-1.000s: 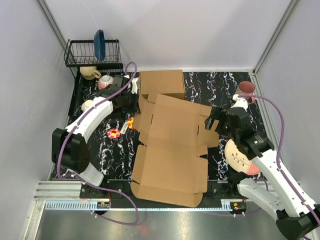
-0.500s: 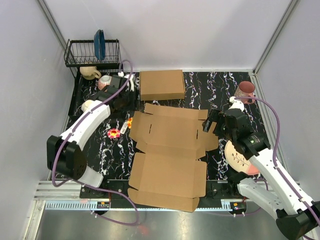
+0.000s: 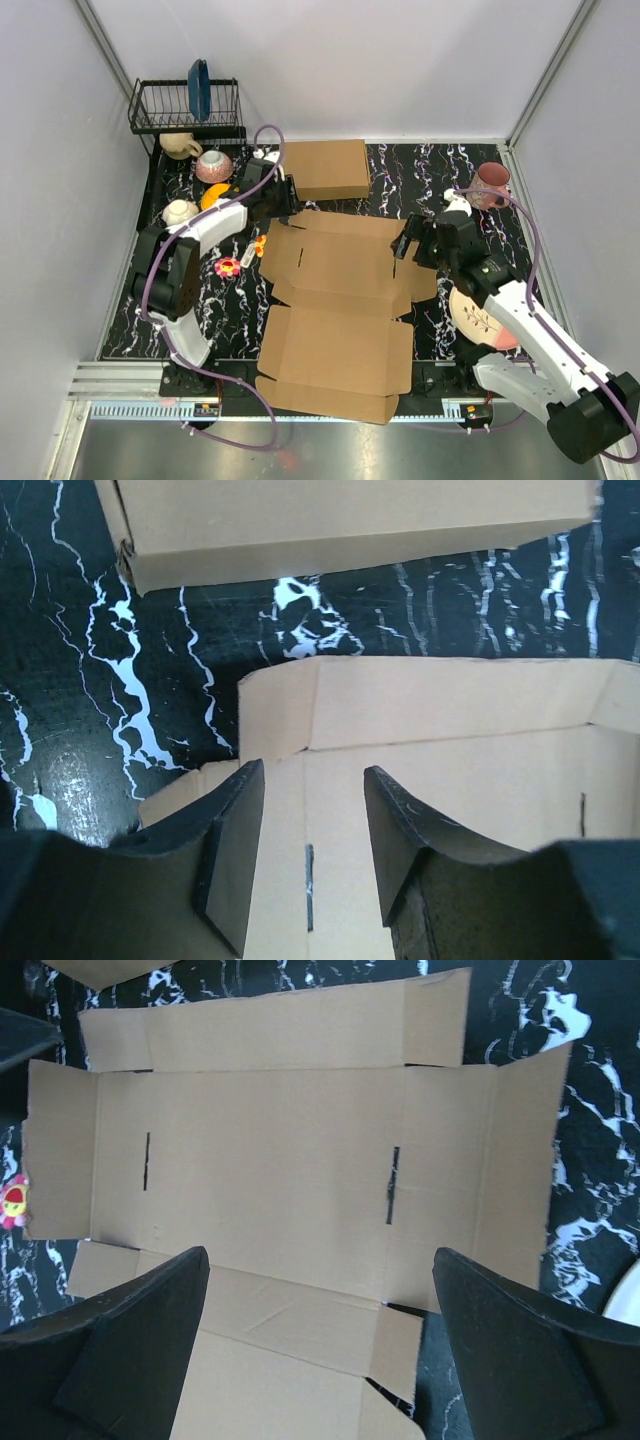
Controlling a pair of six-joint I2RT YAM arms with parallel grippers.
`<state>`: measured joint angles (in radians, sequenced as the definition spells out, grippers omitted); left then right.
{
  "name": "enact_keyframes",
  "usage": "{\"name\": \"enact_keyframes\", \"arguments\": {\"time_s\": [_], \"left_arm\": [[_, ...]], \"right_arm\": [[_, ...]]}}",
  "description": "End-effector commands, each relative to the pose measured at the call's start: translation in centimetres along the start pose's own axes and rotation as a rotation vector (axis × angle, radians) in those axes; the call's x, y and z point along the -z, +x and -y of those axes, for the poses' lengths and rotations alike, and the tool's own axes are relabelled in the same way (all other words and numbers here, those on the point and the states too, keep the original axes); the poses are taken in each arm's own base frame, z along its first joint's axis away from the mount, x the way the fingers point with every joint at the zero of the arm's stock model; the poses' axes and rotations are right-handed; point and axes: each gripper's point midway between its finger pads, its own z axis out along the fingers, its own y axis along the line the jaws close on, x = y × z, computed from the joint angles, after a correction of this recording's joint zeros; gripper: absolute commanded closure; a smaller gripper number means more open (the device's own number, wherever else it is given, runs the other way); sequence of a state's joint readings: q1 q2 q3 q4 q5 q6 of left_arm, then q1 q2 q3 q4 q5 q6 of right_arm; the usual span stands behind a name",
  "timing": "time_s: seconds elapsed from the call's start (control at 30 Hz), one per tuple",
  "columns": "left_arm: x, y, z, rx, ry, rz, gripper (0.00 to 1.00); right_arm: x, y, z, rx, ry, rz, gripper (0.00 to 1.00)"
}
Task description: Fold the paper box
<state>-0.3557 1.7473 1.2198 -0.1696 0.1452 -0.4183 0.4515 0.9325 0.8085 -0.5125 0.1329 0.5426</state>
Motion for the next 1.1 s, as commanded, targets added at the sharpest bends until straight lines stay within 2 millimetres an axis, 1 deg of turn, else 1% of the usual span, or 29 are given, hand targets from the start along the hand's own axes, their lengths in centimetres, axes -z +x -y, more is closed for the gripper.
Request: {"name": "enact_keyframes", "arguments": {"time_s": [0.0, 0.03, 0.07, 0.13, 0.17, 0.23, 0.3, 0.33, 0.4, 0.43, 0.63, 0.73, 0.77, 0.87, 0.9, 0.93, 0.97, 1.0, 1.07], "left_arm": [[-1.0, -4.1, 0.3, 0.023, -0.037, 0.142, 0.52], [-1.4, -3.6, -0.2, 0.026, -0.058, 0.122, 0.52], [-1.6, -3.7, -0.5, 0.027, -0.070, 0.121, 0.52], [-2.2, -3.1, -0.9, 0.025, -0.086, 0.105, 0.51], [-2.4, -3.2, -0.9, 0.024, -0.086, 0.101, 0.51], [-3.0, -2.3, -1.4, 0.023, -0.105, 0.064, 0.52], [-3.4, -2.0, -1.4, 0.020, -0.099, 0.054, 0.53], [-3.8, -1.5, -1.5, 0.015, -0.101, 0.037, 0.53], [-4.2, -1.5, -1.4, 0.005, -0.111, 0.027, 0.53], [-4.6, -0.9, -1.5, -0.003, -0.124, 0.007, 0.53], [-5.2, -0.3, -2.0, -0.007, -0.140, -0.010, 0.53], [-5.3, -0.3, -1.9, -0.008, -0.132, -0.011, 0.60], [-5.4, -0.1, -1.9, -0.008, -0.129, -0.017, 0.68], [-5.3, 0.4, -1.6, -0.013, -0.115, -0.022, 0.77], [-5.1, 0.3, -1.4, -0.015, -0.109, -0.015, 0.82], [-5.0, 0.2, -1.1, -0.023, -0.101, -0.006, 0.85], [-4.9, 0.6, -1.0, -0.028, -0.099, -0.008, 0.87], [-4.5, 0.4, -0.8, -0.036, -0.102, 0.003, 0.90], [-4.3, 0.6, -0.2, -0.075, -0.098, 0.004, 0.93]], "right_arm": [[-0.9, -1.0, -2.2, -0.017, -0.087, 0.019, 0.00], [-1.1, -1.1, -2.3, -0.016, -0.089, 0.022, 0.00], [-1.3, -1.0, -2.3, -0.014, -0.085, 0.019, 0.00], [-1.8, -1.0, -2.3, -0.012, -0.079, 0.014, 0.00], [-2.0, -1.0, -2.4, -0.011, -0.080, 0.010, 0.00], [-2.5, -0.9, -2.3, -0.012, -0.070, 0.001, 0.00], [-2.9, -0.8, -2.4, -0.013, -0.071, -0.006, 0.00], [-3.1, -0.7, -2.4, -0.012, -0.071, -0.011, 0.00], [-3.3, -0.6, -2.5, -0.017, -0.076, -0.016, 0.00], [-3.4, -0.6, -2.7, -0.014, -0.079, -0.016, 0.00], [-3.4, -0.8, -2.8, -0.015, -0.079, -0.013, 0.00], [-3.5, -0.5, -2.6, -0.016, -0.076, -0.020, 0.00], [-3.5, -0.5, -2.5, -0.019, -0.074, -0.018, 0.00], [-3.6, -0.2, -2.5, -0.023, -0.074, -0.026, 0.00], [-3.5, -0.1, -2.4, -0.024, -0.073, -0.025, 0.00], [-3.5, -0.1, -2.4, -0.023, -0.074, -0.024, 0.00], [-3.4, -0.2, -2.3, -0.024, -0.072, -0.021, 0.00], [-3.4, -0.2, -2.3, -0.024, -0.072, -0.019, 0.00], [-3.4, -0.1, -2.2, -0.024, -0.068, -0.018, 0.00]]}}
